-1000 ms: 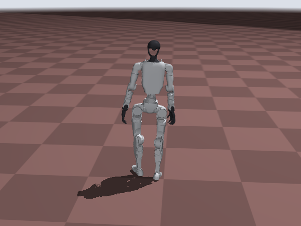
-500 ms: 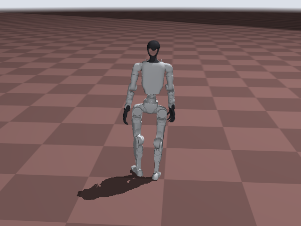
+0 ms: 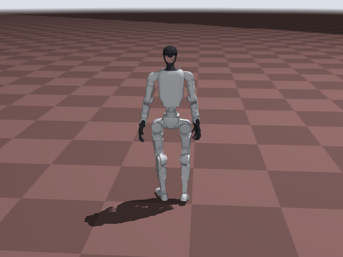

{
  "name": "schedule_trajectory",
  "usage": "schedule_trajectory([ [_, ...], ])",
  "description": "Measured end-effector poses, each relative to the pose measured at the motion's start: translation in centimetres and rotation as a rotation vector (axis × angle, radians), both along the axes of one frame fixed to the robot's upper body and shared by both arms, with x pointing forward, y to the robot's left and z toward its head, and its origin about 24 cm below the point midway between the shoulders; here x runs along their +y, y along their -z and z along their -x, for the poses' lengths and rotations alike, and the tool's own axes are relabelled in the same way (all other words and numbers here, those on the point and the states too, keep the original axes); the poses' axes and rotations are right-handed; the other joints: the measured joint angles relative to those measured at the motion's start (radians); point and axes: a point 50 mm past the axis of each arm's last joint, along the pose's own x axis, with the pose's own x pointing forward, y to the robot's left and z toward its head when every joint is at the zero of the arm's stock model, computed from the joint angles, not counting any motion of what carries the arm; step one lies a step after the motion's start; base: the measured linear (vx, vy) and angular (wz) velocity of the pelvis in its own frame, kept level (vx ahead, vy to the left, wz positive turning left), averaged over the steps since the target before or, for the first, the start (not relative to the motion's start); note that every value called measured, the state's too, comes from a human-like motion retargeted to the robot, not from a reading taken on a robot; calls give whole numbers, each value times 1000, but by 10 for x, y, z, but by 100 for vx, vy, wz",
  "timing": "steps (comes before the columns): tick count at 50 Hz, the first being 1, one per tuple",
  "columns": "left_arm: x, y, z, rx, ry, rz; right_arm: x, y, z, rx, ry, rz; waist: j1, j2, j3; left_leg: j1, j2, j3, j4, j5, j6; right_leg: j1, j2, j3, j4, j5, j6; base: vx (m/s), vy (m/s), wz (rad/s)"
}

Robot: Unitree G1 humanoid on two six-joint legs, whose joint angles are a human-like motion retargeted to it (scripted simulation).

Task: Upper body actions

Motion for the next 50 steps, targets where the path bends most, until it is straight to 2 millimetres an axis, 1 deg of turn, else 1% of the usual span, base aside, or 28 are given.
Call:
schedule_trajectory([
  [2,4,-1,0,5,-17,-11,6,-1,-10,-40,-12,-25,-16,-1,8,-4,8,2,2,0,1,-12,10,39,-2,-18,6,-9,-4,-11],
  [3,6,-1,1,8,-25,-17,8,-1,-13,-54,-17,-36,-24,-5,11,-5,8,1,4,0,2,-10,10,53,-16,-25,13,-5,-5,13],
  [5,9,-2,2,11,-49,-32,12,-2,-16,-81,-29,-59,-41,-15,16,-5,2,-5,6,1,4,9,-1,72,-73,-38,7,-2,-6,27],
  [7,11,-2,5,12,-75,-39,11,-1,-11,-82,-42,-56,-36,-30,0,-9,-16,-7,6,-1,5,39,-41,31,-170,-18,-4,5,-7,18],
  [8,12,-2,6,14,-85,-40,10,-1,-7,-73,-48,-48,-30,-40,-12,-11,-28,-7,4,-1,5,55,-63,-10,-209,1,12,9,-5,7],
  [9,12,-3,8,17,-93,-40,9,0,-1,-58,-54,-40,-22,-45,-25,-13,-34,-6,3,-1,4,65,-75,-41,-235,10,12,12,-3,0],
  [11,13,-2,13,27,-108,-40,5,1,12,-9,-61,-22,-6,-53,-56,-19,-40,-7,2,-3,0,73,-83,-64,-272,26,6,13,-2,11],
  [13,9,-1,17,31,-138,-35,-2,2,25,59,-62,1,13,-59,-84,-32,-44,-14,5,-7,-4,77,-89,-94,-309,43,4,6,-4,22],
  [15,6,0,19,23,-174,-30,-6,2,30,89,-59,20,21,-63,-88,-34,-45,-17,10,-9,-7,87,-89,-133,-327,47,-4,-1,-8,7],
  [17,1,1,19,6,-221,-12,-10,1,29,90,-41,40,20,-62,-76,-22,-44,-17,12,-12,-11,93,-80,-114,-326,43,-12,0,-3,-1],
  [20,-4,2,30,29,-238,8,-12,0,30,92,9,42,-5,-61,-90,-27,-37,-33,14,-10,-16,90,-70,-98,-324,37,-21,1,-3,15],
  [24,-5,2,42,72,-213,-19,-9,1,27,80,79,9,-21,-56,-106,-35,-25,-30,16,-8,-23,87,-61,-100,-325,29,-24,-1,-5,7],
  [28,-9,3,48,100,-165,-19,-4,2,24,100,116,-25,-31,-49,-117,-45,-13,-30,21,-6,-30,84,-52,-98,-331,25,-29,-2,-6,6],
  [32,-13,4,45,89,-137,-11,-2,3,22,128,75,-42,-29,-44,-123,-52,-7,-29,25,-6,-36,77,-50,-90,-331,23,-31,-1,-1,0],
  [41,-15,5,28,44,-110,6,0,3,15,111,-56,4,-24,-29,-121,-58,-3,-35,24,-1,-38,78,-48,-101,-331,19,-34,0,0,0],
  [50,-10,3,21,22,-97,-8,-1,3,22,134,-38,8,-27,-30,-129,-64,-8,-40,27,-2,-35,82,-52,-109,-334,17,-32,0,0,0],
])
